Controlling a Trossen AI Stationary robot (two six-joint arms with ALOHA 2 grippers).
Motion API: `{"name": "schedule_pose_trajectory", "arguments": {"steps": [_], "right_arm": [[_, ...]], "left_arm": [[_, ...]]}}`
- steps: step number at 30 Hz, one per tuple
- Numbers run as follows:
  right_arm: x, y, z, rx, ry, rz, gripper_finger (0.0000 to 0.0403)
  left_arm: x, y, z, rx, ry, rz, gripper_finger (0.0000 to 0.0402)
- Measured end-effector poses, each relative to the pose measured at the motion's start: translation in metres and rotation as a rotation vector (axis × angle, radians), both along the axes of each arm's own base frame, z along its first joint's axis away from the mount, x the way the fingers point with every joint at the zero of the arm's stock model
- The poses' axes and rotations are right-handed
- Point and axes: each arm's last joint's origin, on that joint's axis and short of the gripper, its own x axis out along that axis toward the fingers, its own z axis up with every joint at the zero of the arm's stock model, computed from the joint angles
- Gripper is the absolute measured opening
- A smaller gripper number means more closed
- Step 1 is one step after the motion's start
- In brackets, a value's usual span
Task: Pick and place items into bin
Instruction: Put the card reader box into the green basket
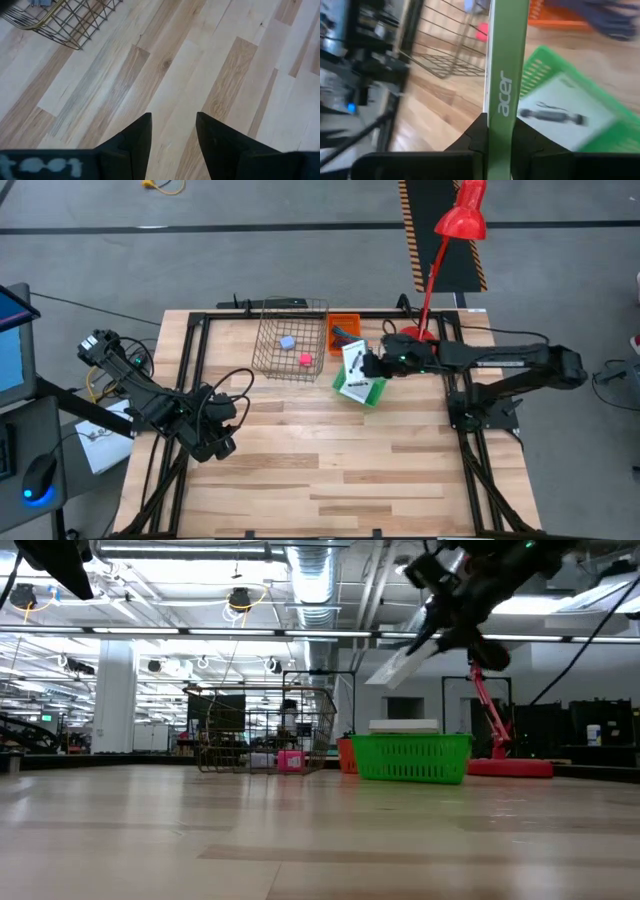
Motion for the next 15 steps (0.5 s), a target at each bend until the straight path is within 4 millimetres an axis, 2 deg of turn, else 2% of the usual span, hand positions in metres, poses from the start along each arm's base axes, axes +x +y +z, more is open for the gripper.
{"name": "schedule_pose_trajectory", "arguments": {"steps": [3,7,15], "right_arm": [[-0.016,0.007,0.004,-0.037,0.070,0.022,0.0034],[-0.030,0.017,0.000,-0.058,0.198,0.044,0.0041],[-0.031,0.024,-0.001,-0.166,0.249,0.090,0.0052]], "left_arm": [[0.000,0.000,0.000,0.001,0.000,-0.001,0.0143],[0.000,0.000,0.000,0.003,0.001,-0.005,0.0143],[0.000,0.000,0.000,0.003,0.001,-0.006,0.0143]]}}
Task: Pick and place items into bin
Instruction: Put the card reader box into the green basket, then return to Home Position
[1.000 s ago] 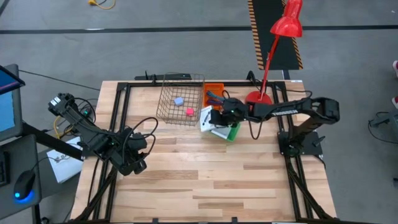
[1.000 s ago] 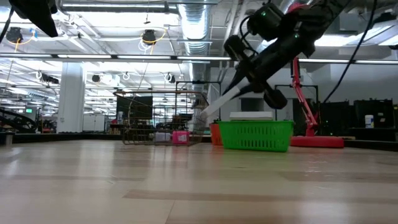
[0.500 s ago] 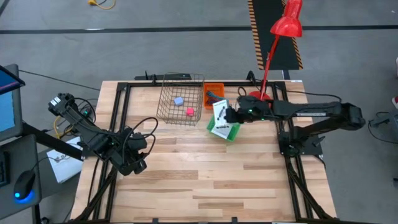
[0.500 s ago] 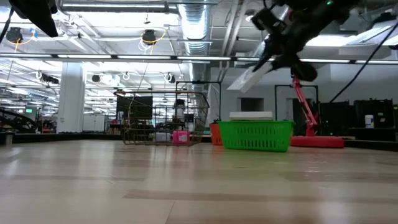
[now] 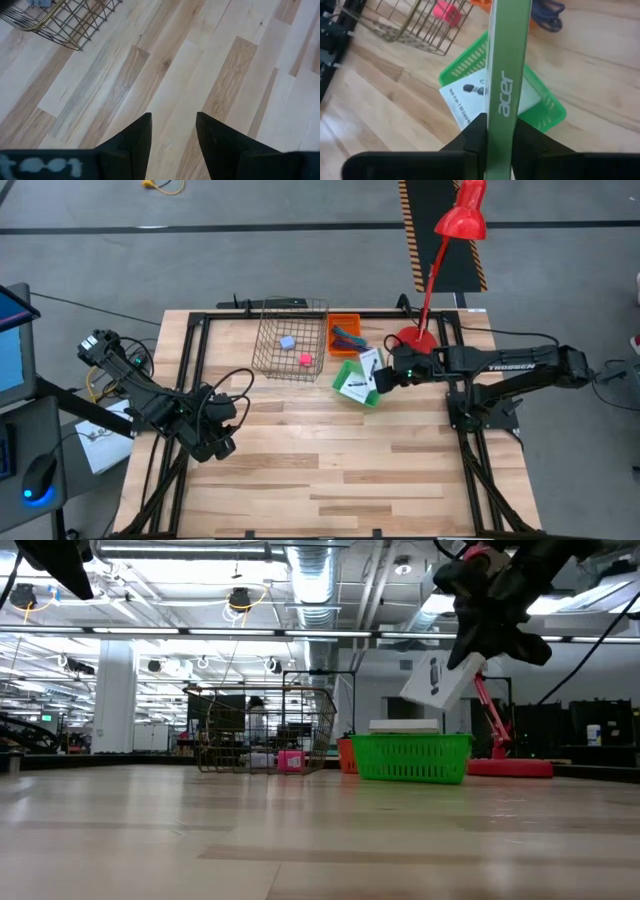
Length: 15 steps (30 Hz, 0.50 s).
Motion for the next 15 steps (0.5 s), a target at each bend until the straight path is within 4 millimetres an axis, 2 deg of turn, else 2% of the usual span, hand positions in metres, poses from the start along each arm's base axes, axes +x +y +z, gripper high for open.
{"name": "schedule_pose_trajectory", "arguments": {"steps": [15], "right_arm": [[0.0008,-0.0008,0.0004,0.000,-0.009,-0.001,0.0165]], "left_arm": [[0.0001,0.0000,0.0001,-0.001,-0.003,0.005,0.0143]]}}
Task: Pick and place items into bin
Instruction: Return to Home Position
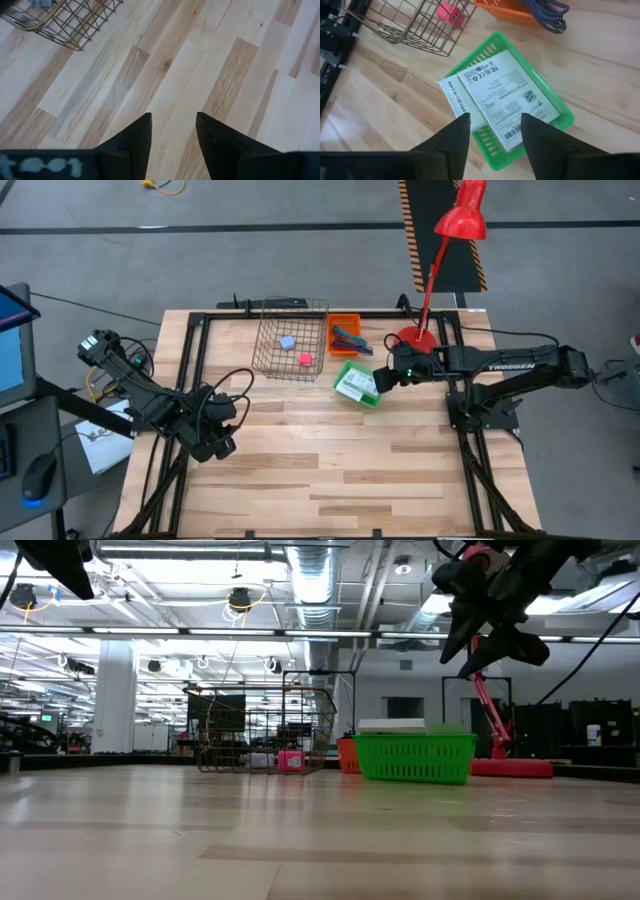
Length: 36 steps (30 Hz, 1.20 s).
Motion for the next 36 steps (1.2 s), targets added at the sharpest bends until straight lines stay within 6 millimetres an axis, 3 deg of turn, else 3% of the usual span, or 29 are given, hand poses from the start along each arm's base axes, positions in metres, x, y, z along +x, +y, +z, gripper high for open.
{"name": "schedule_pose_trajectory", "arguments": {"steps": [12,16,21,25,30,34,36], "right_arm": [[0.003,0.010,0.001,0.113,-0.036,0.077,0.0196],[0.007,0.021,0.005,0.173,-0.094,0.133,0.0195],[0.023,0.046,0.026,0.044,-0.350,0.364,0.0194],[0.023,0.055,0.060,-0.091,-0.658,0.476,0.0194],[-0.010,0.059,0.103,-0.319,-0.925,0.535,0.0191],[-0.051,0.058,0.124,-0.475,-0.998,0.522,0.0194],[-0.068,0.057,0.127,-0.529,-0.984,0.523,0.0194]], "left_arm": [[0.000,-0.001,0.001,0.055,-0.062,0.017,0.0143],[-0.001,-0.010,0.006,0.114,-0.195,0.002,0.0143],[-0.008,-0.026,0.025,0.168,-0.430,-0.125,0.0143],[-0.016,-0.033,0.056,0.261,-0.629,-0.214,0.0143],[-0.037,-0.015,0.100,0.459,-0.750,-0.188,0.0143],[-0.053,0.009,0.121,0.254,-0.888,0.016,0.0143],[-0.061,0.020,0.124,0.213,-0.894,-0.020,0.0143]]}}
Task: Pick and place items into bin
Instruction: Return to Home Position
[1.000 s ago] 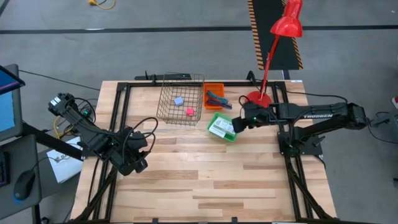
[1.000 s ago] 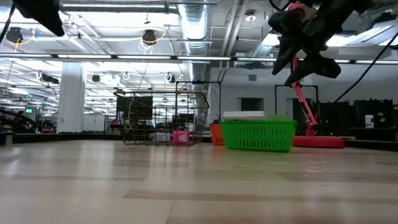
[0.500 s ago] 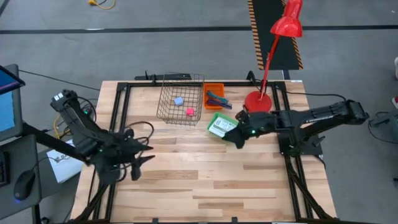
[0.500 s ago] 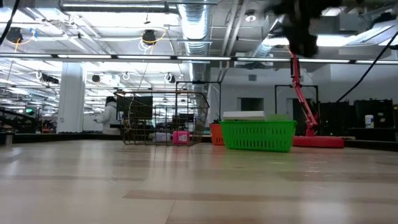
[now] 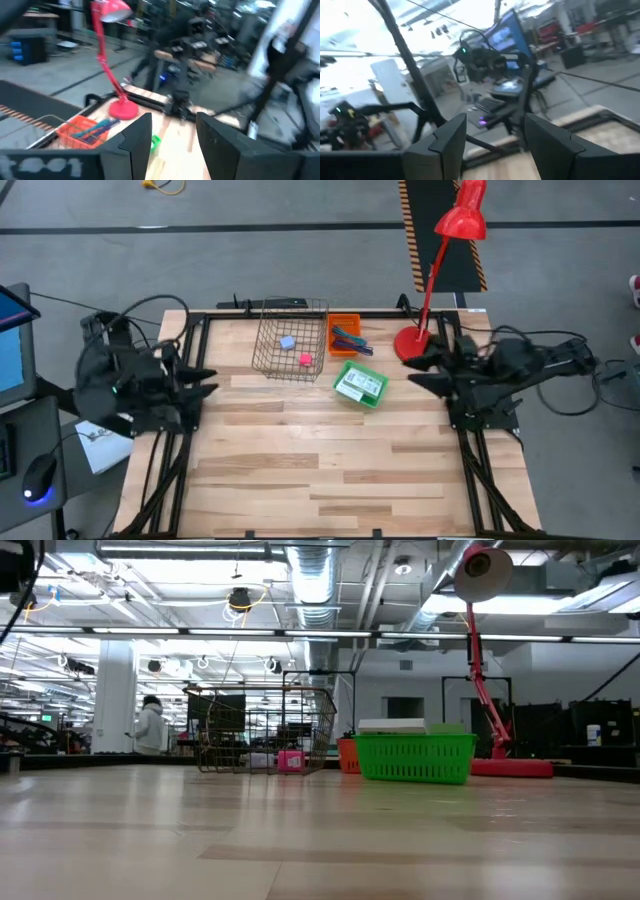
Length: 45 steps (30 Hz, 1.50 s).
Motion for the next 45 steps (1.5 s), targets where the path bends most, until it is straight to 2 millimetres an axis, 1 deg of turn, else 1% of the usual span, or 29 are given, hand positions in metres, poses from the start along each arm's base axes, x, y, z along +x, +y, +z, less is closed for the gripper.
{"name": "schedule_pose_trajectory", "arguments": {"steps": [3,5,7,8,10,12,15,20,24,27,28,30,32,35,37,38,41,43,45], "right_arm": [[-0.023,-0.003,-0.002,-0.029,0.041,-0.049,0.0192],[-0.037,-0.004,-0.004,-0.038,0.064,-0.066,0.0190],[-0.045,-0.006,-0.007,-0.048,0.075,-0.096,0.0189],[-0.048,-0.006,-0.010,-0.061,0.072,-0.102,0.0188],[-0.055,-0.007,-0.020,-0.092,0.069,-0.106,0.0187],[-0.062,-0.009,-0.028,-0.094,0.033,-0.103,0.0187],[-0.071,-0.013,-0.044,-0.083,-0.019,-0.106,0.0189],[-0.081,-0.015,-0.083,-0.082,-0.080,-0.052,0.0188],[-0.084,-0.012,-0.113,-0.153,-0.140,0.052,0.0185],[-0.078,-0.006,-0.127,-0.225,-0.135,0.133,0.0186],[-0.078,-0.004,-0.128,-0.232,-0.142,0.157,0.0186],[-0.074,-0.001,-0.136,-0.241,-0.122,0.174,0.0188],[-0.071,0.002,-0.149,-0.264,-0.078,0.194,0.0189],[-0.069,0.004,-0.157,-0.248,-0.068,0.206,0.0189],[-0.065,0.006,-0.170,-0.247,-0.013,0.216,0.0188],[-0.064,0.007,-0.173,-0.245,-0.009,0.215,0.0187],[-0.062,0.008,-0.180,-0.229,-0.010,0.218,0.0186],[-0.061,0.009,-0.187,-0.224,0.015,0.222,0.0185],[-0.060,0.009,-0.188,-0.205,-0.009,0.220,0.0185]], "left_arm": [[-0.009,0.013,-0.001,0.041,0.034,-0.057,0.0143],[-0.013,0.019,-0.005,0.052,0.045,-0.036,0.0143],[-0.017,0.026,-0.014,0.050,0.058,0.000,0.0143],[-0.019,0.028,-0.021,0.041,0.060,0.017,0.0143],[-0.022,0.032,-0.042,0.030,0.065,0.051,0.0143],[-0.023,0.032,-0.062,-0.012,0.030,0.087,0.0143],[-0.023,0.026,-0.090,-0.030,-0.005,0.098,0.0143],[-0.020,0.010,-0.128,-0.044,-0.046,0.081,0.0143],[-0.021,-0.002,-0.155,-0.072,-0.076,0.068,0.0143],[-0.021,-0.010,-0.174,-0.058,-0.081,0.055,0.0143],[-0.022,-0.012,-0.180,-0.054,-0.079,0.045,0.0143],[-0.023,-0.015,-0.189,-0.076,-0.087,0.035,0.0143],[-0.023,-0.018,-0.199,-0.093,-0.094,0.027,0.0143],[-0.026,-0.022,-0.212,-0.094,-0.092,0.001,0.0143],[-0.028,-0.025,-0.218,-0.114,-0.095,-0.024,0.0143],[-0.030,-0.026,-0.222,-0.125,-0.098,-0.035,0.0143],[-0.035,-0.029,-0.233,-0.144,-0.104,-0.072,0.0143],[-0.038,-0.032,-0.236,-0.181,-0.117,-0.091,0.0143],[-0.040,-0.034,-0.237,-0.207,-0.108,-0.120,0.0143]]}}
